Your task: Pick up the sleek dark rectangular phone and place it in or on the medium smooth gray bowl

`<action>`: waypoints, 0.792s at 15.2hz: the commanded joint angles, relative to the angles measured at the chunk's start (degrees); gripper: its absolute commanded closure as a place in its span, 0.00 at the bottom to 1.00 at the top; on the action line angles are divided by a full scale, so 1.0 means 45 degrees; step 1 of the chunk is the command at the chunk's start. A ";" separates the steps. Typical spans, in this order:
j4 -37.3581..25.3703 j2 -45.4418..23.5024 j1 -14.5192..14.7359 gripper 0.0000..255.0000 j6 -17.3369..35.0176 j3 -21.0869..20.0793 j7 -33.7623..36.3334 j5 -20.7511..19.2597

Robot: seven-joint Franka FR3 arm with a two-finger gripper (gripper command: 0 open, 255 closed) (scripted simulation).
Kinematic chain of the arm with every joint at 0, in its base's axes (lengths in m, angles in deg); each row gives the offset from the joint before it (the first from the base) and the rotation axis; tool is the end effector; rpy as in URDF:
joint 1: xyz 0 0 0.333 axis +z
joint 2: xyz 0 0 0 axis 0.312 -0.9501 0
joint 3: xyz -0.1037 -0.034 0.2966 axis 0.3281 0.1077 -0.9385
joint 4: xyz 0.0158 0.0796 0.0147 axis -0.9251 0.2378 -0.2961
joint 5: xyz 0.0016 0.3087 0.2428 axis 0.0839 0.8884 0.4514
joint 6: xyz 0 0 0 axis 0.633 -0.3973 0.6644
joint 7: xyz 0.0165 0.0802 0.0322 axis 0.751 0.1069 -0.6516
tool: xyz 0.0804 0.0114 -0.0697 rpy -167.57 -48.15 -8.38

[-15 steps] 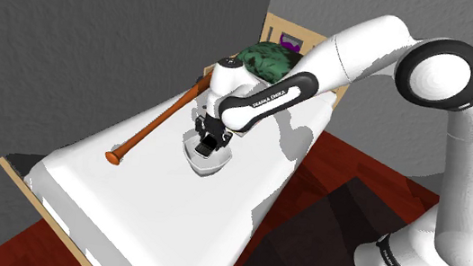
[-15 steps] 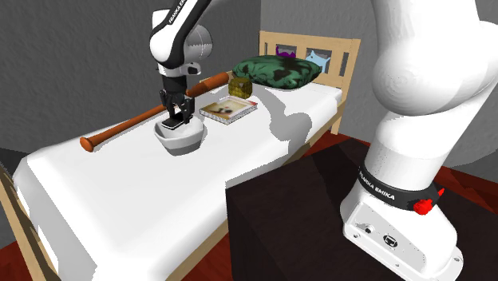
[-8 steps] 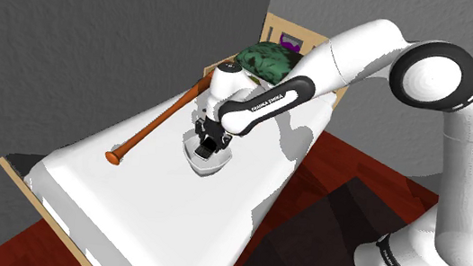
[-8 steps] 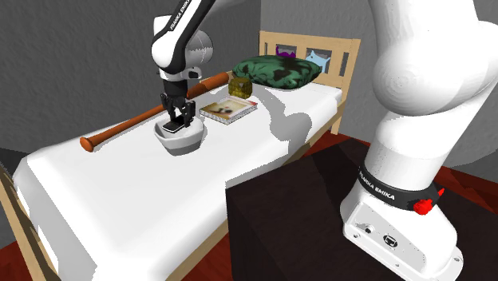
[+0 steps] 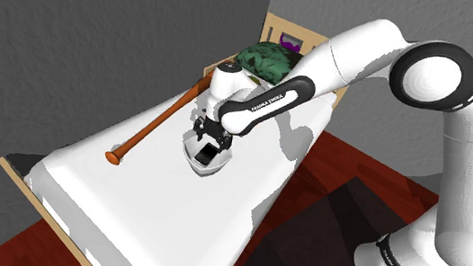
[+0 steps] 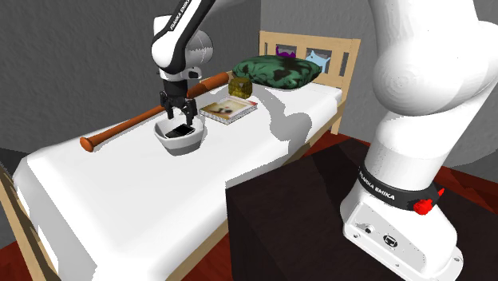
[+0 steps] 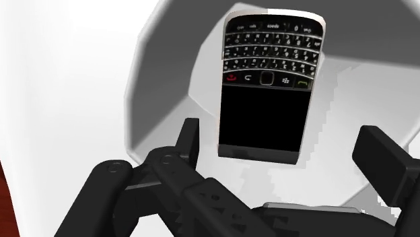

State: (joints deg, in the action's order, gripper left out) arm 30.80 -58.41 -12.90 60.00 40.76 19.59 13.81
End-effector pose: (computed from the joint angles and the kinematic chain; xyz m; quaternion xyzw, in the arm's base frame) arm 0.6081 0.2495 0.1943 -0.8636 0.5032 -0.0029 0.0316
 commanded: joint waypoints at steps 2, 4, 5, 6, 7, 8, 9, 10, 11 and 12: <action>0.0155 0.0670 -0.0189 0.00 -0.0509 -0.0218 -0.0144 0.0233; 0.0233 0.1242 -0.0349 0.00 -0.0992 -0.0403 -0.0281 0.0454; 0.0233 0.1242 -0.0347 0.00 -0.0992 -0.0401 -0.0282 0.0456; 0.0234 0.1243 -0.0347 0.00 -0.0991 -0.0401 -0.0282 0.0456; 0.0233 0.1243 -0.0347 0.00 -0.0992 -0.0401 -0.0282 0.0456; 0.0233 0.1243 -0.0347 0.00 -0.0992 -0.0401 -0.0282 0.0456; 0.0233 0.1242 -0.0347 0.00 -0.0992 -0.0401 -0.0282 0.0456; 0.0233 0.1242 -0.0347 0.00 -0.0992 -0.0401 -0.0282 0.0456; 0.0233 0.1242 -0.0347 0.00 -0.0992 -0.0401 -0.0282 0.0456; 0.0232 0.1241 -0.0346 0.00 -0.0990 -0.0400 -0.0281 0.0455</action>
